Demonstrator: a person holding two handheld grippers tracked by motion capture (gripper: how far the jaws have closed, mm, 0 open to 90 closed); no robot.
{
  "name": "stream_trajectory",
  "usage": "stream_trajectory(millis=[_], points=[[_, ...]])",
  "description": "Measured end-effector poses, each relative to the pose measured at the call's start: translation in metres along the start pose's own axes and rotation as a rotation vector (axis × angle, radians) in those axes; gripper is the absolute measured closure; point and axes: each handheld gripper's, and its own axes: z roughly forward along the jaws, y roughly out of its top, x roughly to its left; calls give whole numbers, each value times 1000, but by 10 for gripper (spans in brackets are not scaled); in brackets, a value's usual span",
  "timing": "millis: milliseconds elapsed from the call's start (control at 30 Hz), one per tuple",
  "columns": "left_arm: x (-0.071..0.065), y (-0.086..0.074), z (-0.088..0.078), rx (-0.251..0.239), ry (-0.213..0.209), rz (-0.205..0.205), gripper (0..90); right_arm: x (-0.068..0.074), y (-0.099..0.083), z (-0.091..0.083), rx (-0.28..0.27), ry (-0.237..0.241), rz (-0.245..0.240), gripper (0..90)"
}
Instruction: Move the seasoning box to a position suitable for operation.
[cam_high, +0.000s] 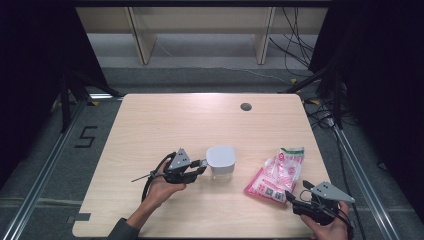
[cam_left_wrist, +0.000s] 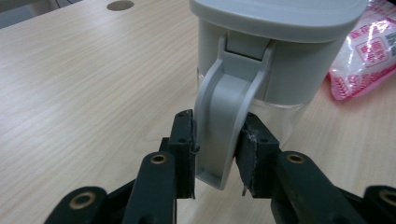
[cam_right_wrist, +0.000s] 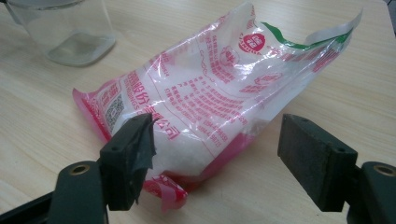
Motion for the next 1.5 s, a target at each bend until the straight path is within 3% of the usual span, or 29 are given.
stream_trajectory(millis=[333,367,467,500,533,600,633,767,867,967,1133,1167,1200,1233,1267,1333,1433,1467,1500], points=[[9,-2,-3,-5,14,-7,687,0,0,0,-1,1,-2,281],[11,-2,-3,-9,22,11,687,0,0,0,-2,1,-1,281],[12,-3,-3,-14,17,-23,687,0,0,0,5,15,17,281],[13,-2,-4,-3,20,12,687,2,0,0,12,15,36,281],[11,-2,-4,-3,25,-12,687,0,0,0,14,14,14,281],[12,-2,-4,-4,22,-12,687,2,0,0,12,14,33,281],[13,-2,-4,-5,16,-2,686,1,0,0,7,9,15,281],[12,-1,-8,-3,4,-22,616,0,0,0,2,0,6,281],[11,0,-12,5,11,-13,533,1,0,0,4,5,14,281],[11,1,-20,24,1,-1,497,0,0,0,0,5,9,281],[7,3,-31,25,3,-14,445,-2,-1,0,-4,6,12,281],[7,3,-33,25,-2,-14,436,-3,-1,1,-5,5,17,281],[8,4,-36,30,-7,-12,426,1,-2,0,14,13,73,281],[8,5,-37,29,-5,-14,416,0,-2,0,7,18,67,281],[8,6,-39,27,-12,-17,408,-4,-2,1,-4,9,24,281],[8,6,-41,23,-12,-8,406,-5,-2,1,1,15,27,281],[7,6,-44,23,-5,7,405,-1,-2,0,7,20,69,281],[7,7,-46,21,-9,10,403,-4,-1,1,-8,10,22,281],[7,7,-46,21,-9,10,402,-4,-1,1,-8,10,22,281]])
